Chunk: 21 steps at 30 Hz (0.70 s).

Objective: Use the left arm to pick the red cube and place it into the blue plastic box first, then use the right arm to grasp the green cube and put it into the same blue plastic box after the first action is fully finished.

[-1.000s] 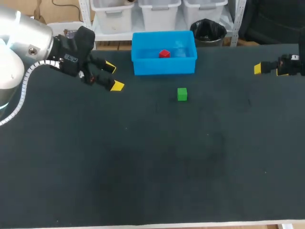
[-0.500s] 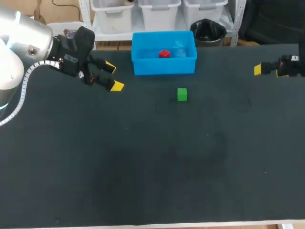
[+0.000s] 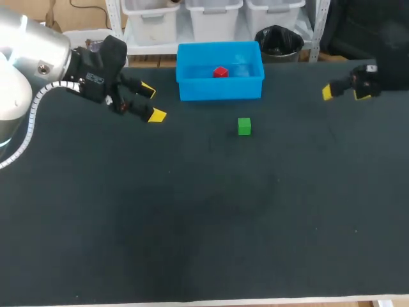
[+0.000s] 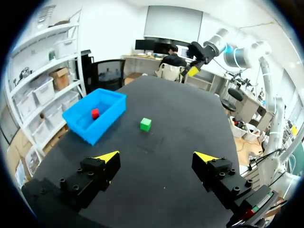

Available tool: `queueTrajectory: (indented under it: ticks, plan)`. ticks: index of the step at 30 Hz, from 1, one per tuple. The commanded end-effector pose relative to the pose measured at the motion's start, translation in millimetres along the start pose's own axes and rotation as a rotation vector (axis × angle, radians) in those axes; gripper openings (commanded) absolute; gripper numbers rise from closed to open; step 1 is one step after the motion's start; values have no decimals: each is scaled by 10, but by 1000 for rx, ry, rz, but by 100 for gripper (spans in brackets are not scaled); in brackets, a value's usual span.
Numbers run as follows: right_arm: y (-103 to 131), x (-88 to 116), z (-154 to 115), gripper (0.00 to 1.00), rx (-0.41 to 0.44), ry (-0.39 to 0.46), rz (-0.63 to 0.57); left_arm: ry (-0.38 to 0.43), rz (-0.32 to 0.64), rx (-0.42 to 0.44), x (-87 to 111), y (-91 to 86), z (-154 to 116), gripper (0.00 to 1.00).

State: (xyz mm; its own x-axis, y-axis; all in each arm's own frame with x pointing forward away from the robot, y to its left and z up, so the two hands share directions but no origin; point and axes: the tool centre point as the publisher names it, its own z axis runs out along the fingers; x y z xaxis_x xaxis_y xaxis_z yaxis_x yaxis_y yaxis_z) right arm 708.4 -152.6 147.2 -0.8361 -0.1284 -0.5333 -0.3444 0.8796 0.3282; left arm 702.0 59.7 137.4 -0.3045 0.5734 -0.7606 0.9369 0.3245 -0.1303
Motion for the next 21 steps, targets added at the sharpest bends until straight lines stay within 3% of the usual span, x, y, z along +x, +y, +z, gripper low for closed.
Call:
queueTrajectory:
  ticks: [1,10,21]
  plan:
    - [98,-206,142,100,82,107,-9,3,0,-2,-3,-5,0,100]
    - [333,-477,368,100,180,266,-43,3,0,-2,-3,-5,0,100]
    - [694,-722,673,100,236,388,-21,3,0,-2,-3,-5,0,100]
